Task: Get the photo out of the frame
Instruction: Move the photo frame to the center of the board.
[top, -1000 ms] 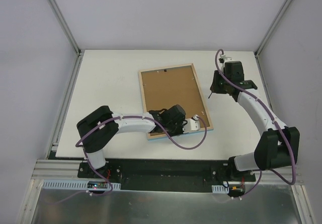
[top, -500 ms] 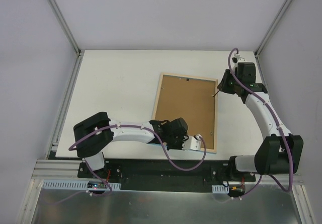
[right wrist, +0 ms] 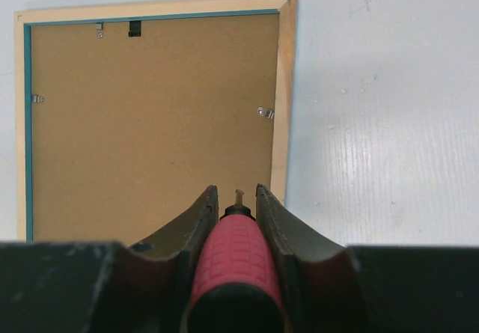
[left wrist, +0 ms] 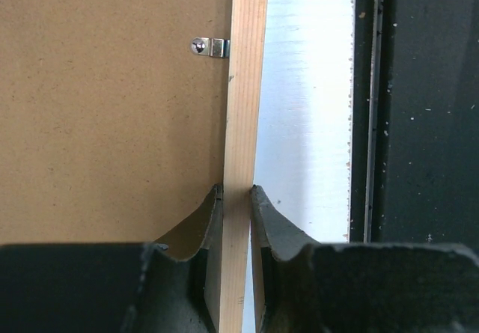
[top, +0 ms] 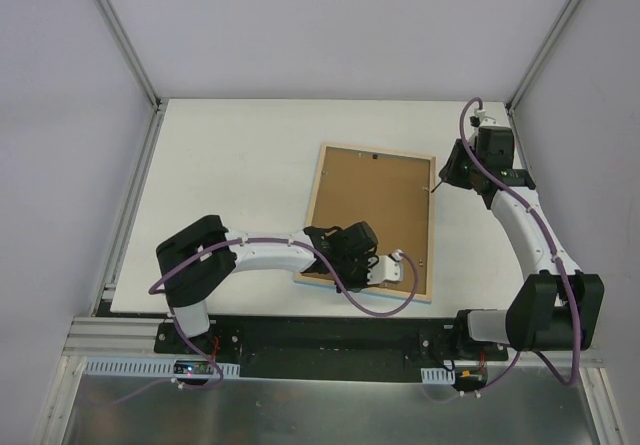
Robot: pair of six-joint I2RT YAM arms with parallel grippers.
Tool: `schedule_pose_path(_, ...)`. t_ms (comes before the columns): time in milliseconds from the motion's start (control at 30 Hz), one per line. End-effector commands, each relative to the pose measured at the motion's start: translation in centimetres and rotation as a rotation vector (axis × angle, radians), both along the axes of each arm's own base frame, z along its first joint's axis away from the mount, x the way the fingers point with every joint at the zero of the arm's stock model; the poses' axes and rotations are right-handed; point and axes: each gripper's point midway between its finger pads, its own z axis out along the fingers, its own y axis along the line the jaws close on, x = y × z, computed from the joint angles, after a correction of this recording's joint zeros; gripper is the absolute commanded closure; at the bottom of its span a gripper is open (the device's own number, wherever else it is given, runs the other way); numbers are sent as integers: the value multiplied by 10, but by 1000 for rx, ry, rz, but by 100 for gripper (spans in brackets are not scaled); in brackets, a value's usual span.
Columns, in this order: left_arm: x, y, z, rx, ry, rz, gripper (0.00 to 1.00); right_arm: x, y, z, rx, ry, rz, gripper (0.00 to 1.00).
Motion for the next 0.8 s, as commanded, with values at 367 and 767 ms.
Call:
schedule_pose_path(367,12,60,-47,259,99,215,100,10,-17,17,-2,-72,-74,99)
schedule_pose_path(767,9,55,-44,247,124,215,74,12,-19,12,-1,-60,-79,99)
